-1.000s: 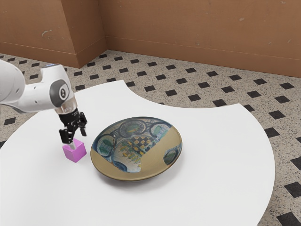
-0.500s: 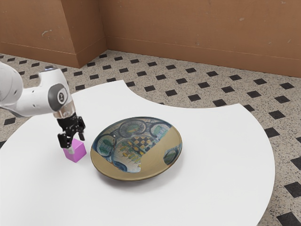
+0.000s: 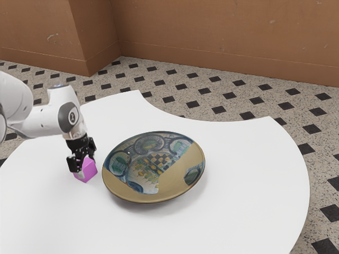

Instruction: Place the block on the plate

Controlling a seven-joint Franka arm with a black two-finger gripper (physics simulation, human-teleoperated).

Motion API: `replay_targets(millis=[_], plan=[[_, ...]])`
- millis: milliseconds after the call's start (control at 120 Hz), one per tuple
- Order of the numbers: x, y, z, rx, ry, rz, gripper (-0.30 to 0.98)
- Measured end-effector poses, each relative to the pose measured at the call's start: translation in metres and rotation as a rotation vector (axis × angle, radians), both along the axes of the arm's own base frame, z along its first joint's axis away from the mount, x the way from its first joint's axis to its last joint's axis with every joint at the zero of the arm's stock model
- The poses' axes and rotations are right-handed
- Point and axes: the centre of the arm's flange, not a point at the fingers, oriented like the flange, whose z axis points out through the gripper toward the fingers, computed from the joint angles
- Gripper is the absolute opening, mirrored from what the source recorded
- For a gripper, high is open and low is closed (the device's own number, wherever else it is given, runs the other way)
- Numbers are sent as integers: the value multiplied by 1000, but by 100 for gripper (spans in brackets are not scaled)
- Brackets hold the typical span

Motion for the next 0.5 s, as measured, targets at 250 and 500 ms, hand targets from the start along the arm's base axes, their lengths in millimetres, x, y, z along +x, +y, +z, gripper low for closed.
replay_targets(millis=[250,500], plan=[[-1,2,-5,4,5,3,55],[-1,2,3,2,-1,3,42]])
